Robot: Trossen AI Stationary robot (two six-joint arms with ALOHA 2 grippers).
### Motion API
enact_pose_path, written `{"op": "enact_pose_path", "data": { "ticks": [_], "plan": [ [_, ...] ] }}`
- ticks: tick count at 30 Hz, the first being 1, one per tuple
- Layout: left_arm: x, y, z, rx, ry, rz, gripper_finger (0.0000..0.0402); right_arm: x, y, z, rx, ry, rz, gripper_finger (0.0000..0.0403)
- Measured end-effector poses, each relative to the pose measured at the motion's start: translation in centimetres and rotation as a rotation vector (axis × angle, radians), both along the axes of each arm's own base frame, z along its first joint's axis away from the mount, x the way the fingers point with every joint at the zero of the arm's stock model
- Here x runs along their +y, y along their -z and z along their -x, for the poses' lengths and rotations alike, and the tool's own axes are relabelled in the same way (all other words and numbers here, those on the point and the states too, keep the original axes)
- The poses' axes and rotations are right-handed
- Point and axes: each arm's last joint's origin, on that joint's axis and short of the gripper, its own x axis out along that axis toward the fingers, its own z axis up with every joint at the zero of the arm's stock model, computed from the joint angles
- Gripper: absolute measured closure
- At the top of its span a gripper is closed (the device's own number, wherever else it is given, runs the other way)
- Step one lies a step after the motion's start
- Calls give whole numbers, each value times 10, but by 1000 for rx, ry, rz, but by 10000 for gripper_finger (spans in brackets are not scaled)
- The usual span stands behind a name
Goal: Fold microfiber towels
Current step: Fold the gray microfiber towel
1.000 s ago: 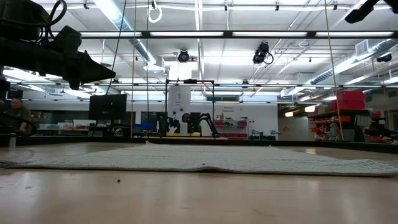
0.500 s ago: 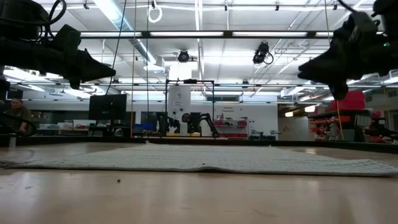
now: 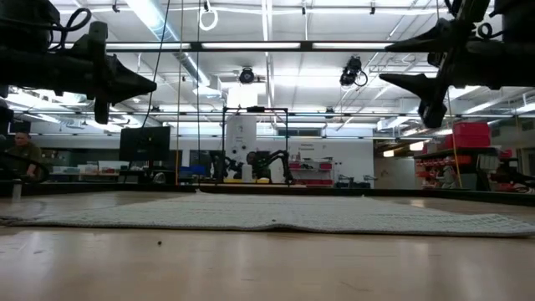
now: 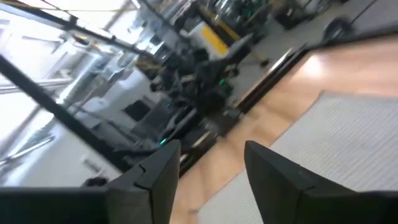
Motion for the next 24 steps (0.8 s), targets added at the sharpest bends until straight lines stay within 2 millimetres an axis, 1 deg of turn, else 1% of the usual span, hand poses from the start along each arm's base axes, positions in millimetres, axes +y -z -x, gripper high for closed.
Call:
{"op": "enact_pose_path", "data": {
  "ticks": [4, 8, 11, 14, 19, 24],
  "plan": [
    [0, 0, 0, -34, 11, 56, 384, 3, 6, -3, 34, -99, -33, 191],
    [-2, 0, -1, -57, 90, 104, 384, 6, 11, -6, 62, -151, -32, 175],
    [-3, 0, -1, -67, 117, 126, 384, 6, 11, -8, 34, -150, -30, 167],
    [-3, 0, -1, -86, 124, 159, 384, 5, 6, -9, -25, -110, -40, 163],
    [-5, 0, -2, -93, 189, 186, 384, 4, 0, -8, -108, -71, -24, 167],
    [-5, -1, -2, -104, 208, 192, 384, 4, -2, -8, -126, -65, 2, 183]
  ]
}}
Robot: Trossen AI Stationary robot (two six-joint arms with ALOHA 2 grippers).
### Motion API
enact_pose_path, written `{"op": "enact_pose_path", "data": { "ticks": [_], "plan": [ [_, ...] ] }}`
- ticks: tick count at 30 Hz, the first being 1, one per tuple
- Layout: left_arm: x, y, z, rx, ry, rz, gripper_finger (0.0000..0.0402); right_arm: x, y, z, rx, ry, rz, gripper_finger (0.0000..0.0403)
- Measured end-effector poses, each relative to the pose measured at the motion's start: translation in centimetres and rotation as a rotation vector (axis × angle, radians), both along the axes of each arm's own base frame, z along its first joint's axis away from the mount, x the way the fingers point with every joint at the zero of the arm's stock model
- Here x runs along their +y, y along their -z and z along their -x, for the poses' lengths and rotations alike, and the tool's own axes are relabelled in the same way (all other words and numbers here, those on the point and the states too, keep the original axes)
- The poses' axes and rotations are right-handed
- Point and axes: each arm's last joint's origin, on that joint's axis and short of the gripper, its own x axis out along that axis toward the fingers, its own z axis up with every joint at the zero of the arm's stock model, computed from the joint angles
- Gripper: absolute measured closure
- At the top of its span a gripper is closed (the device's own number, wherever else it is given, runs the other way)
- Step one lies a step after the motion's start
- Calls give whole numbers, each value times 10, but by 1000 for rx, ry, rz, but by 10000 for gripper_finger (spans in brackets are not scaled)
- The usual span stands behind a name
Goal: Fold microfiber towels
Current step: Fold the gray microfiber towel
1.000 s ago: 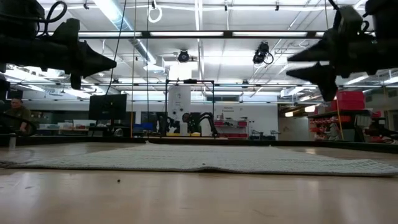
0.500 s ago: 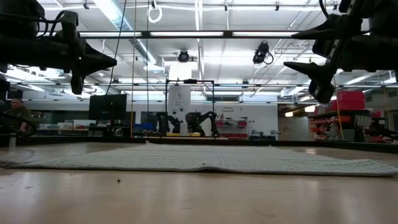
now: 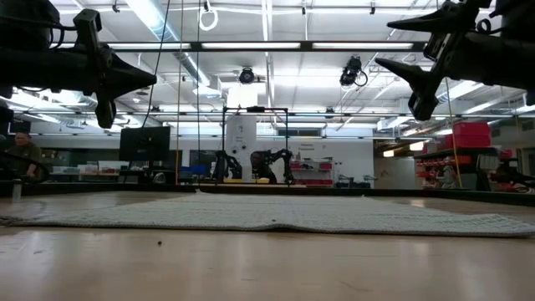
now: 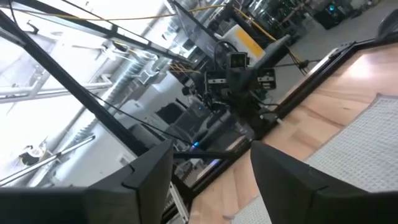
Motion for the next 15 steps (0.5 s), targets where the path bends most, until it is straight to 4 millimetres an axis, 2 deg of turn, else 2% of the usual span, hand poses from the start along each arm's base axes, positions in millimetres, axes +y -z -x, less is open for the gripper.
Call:
{"op": "enact_pose_path", "data": {
  "ticks": [5, 15],
  "plan": [
    [-2, -3, 0, -33, 55, -1, 384, 0, -1, 0, -15, -1, -3, 203],
    [-1, -3, 0, -61, 57, 88, 384, -2, -19, 7, -206, 46, 21, 241]
  ]
}}
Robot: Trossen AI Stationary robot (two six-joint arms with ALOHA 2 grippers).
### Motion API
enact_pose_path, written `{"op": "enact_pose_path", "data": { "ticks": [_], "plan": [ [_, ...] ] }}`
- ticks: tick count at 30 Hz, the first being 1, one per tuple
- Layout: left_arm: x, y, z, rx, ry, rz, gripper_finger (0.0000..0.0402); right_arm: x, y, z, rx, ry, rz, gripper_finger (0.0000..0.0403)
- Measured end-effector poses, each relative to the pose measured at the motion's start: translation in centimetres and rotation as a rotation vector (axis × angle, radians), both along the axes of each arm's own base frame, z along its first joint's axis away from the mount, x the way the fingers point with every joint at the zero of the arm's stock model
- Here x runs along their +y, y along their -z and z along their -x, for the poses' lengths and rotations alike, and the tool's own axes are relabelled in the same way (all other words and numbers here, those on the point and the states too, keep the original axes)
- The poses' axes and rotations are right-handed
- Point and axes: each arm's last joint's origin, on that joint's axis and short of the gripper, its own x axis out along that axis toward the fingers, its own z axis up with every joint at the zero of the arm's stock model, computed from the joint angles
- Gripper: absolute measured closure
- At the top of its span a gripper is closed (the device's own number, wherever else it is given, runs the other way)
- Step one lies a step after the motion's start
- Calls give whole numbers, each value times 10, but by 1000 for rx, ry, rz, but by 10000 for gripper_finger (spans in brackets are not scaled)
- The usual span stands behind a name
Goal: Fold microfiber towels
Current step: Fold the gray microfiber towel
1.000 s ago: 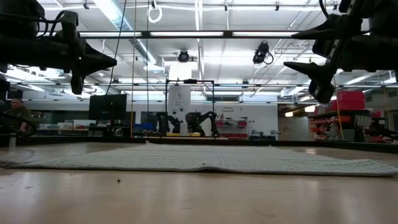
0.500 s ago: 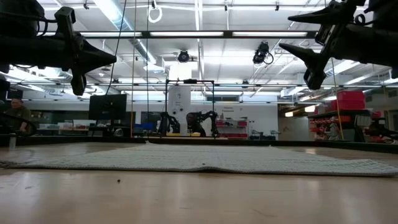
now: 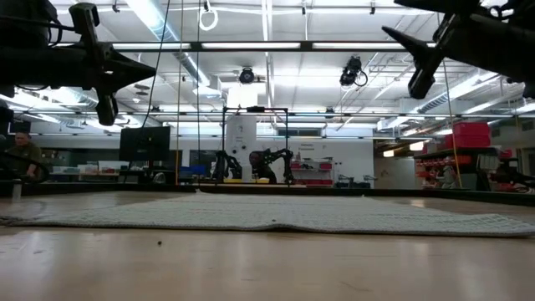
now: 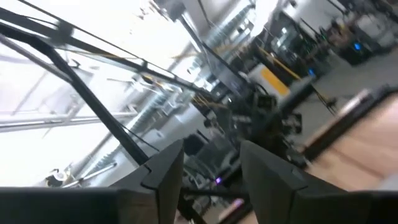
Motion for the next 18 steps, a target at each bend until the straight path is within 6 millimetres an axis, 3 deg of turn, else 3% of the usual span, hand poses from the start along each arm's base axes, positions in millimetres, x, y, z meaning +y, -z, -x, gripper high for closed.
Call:
{"op": "enact_pose_path", "data": {
  "ticks": [11, 18],
  "plan": [
    [0, 1, 0, 34, -6, -66, 384, 0, -4, 0, -26, -15, -45, 288],
    [0, 4, 0, 51, -1, -29, 384, -4, 6, -5, 81, 34, -90, 323]
  ]
}}
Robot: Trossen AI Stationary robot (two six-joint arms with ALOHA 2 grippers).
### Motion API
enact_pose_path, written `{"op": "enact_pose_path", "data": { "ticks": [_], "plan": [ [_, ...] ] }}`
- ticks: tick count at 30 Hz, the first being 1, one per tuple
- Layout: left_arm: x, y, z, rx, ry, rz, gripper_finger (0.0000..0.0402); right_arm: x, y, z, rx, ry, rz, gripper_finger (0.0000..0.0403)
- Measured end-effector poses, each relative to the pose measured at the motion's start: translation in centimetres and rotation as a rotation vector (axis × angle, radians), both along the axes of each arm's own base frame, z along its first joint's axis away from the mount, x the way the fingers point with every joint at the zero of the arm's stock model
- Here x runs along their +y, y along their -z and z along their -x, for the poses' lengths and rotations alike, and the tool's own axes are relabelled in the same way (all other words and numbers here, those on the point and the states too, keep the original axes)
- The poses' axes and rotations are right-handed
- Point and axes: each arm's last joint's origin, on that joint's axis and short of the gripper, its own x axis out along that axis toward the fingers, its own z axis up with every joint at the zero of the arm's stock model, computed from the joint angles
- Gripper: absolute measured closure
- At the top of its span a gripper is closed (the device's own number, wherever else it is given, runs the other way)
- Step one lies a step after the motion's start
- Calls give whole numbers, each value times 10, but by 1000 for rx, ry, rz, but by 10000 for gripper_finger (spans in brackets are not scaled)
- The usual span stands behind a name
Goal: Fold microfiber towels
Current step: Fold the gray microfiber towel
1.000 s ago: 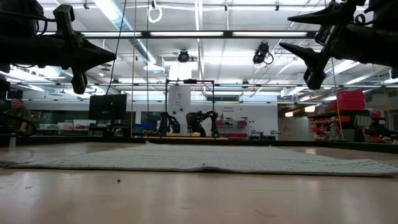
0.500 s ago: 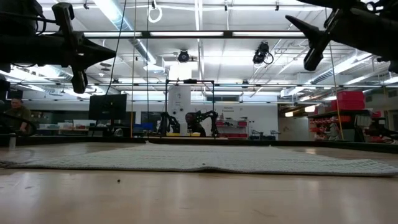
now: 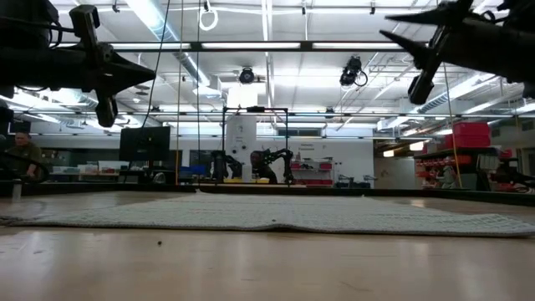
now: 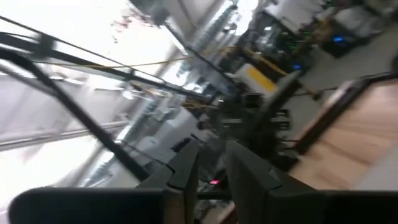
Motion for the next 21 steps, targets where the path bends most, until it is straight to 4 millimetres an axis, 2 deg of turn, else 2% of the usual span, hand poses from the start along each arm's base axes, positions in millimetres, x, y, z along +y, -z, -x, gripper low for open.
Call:
{"op": "enact_pose_path", "data": {
  "ticks": [4, 7, 10, 15, 19, 21],
  "plan": [
    [-2, 9, -3, 84, 89, 74, 384, -8, 9, -9, 139, 21, 11, 335],
    [-5, 13, -7, 176, 213, 95, 384, -15, 15, -23, 304, -38, 30, 330],
    [-4, 1, -15, 245, 254, 16, 383, -24, 12, -42, 502, -135, 144, 310],
    [6, -23, -39, 414, 230, -156, 361, -55, -23, -67, 702, -135, 318, 258],
    [21, -32, -69, 541, 256, -170, 321, -96, -53, -74, 807, -93, 242, 216],
    [32, -31, -86, 616, 256, -150, 300, -116, -59, -73, 869, -136, 178, 200]
  ]
}}
